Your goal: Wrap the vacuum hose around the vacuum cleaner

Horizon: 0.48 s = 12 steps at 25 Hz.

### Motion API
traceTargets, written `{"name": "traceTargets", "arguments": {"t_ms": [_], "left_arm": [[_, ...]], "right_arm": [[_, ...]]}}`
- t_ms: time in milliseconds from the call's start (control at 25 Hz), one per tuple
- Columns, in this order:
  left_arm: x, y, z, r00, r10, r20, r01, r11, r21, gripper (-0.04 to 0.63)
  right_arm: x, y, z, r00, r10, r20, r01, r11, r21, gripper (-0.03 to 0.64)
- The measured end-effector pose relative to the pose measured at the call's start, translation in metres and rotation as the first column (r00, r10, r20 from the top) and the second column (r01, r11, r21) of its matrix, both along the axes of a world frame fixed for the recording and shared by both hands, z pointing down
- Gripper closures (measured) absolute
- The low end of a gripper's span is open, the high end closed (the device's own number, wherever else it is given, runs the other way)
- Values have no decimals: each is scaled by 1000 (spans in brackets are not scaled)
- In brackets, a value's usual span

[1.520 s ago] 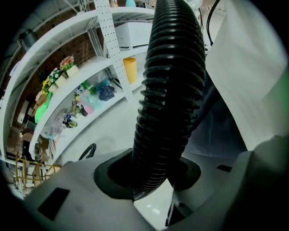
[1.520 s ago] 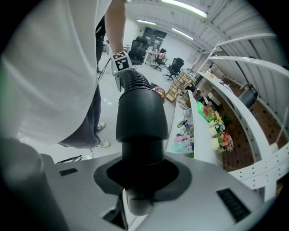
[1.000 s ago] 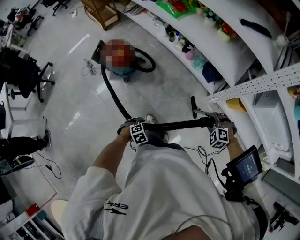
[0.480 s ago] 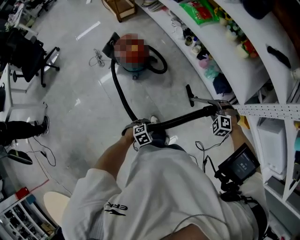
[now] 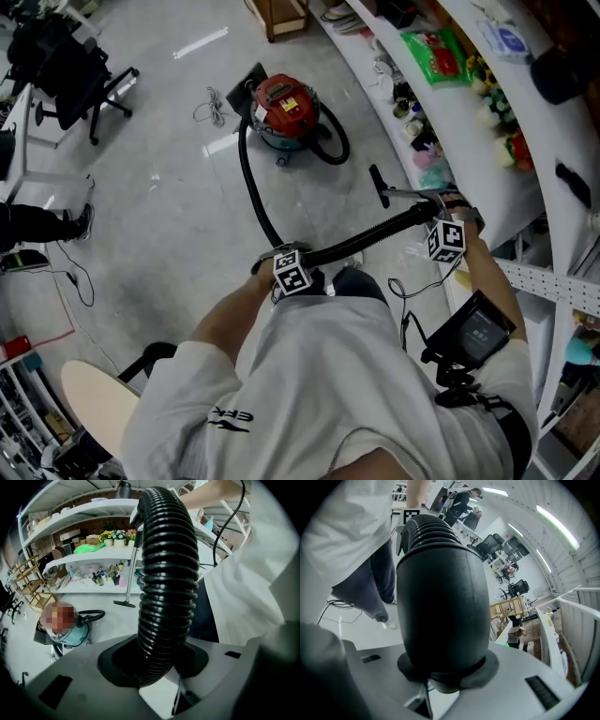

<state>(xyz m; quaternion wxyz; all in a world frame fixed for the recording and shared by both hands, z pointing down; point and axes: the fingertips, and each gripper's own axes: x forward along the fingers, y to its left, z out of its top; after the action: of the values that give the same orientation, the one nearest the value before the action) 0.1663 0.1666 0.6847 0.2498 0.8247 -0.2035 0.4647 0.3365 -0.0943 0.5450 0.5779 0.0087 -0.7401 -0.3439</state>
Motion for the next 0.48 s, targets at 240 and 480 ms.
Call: {"name": "traceTargets", "arguments": {"t_ms": [240,480], "left_arm": [[24,-39,-5,994,-106,-36,105,994,-14,416],[50,-90,-6,973,-229,-33,229,973,-24,416]], "right_arm": [[-24,-66,-7,993,-116,-3,116,993,25,502],[-44,-137,-2,972,-234,3,234,972,35,502]]}}
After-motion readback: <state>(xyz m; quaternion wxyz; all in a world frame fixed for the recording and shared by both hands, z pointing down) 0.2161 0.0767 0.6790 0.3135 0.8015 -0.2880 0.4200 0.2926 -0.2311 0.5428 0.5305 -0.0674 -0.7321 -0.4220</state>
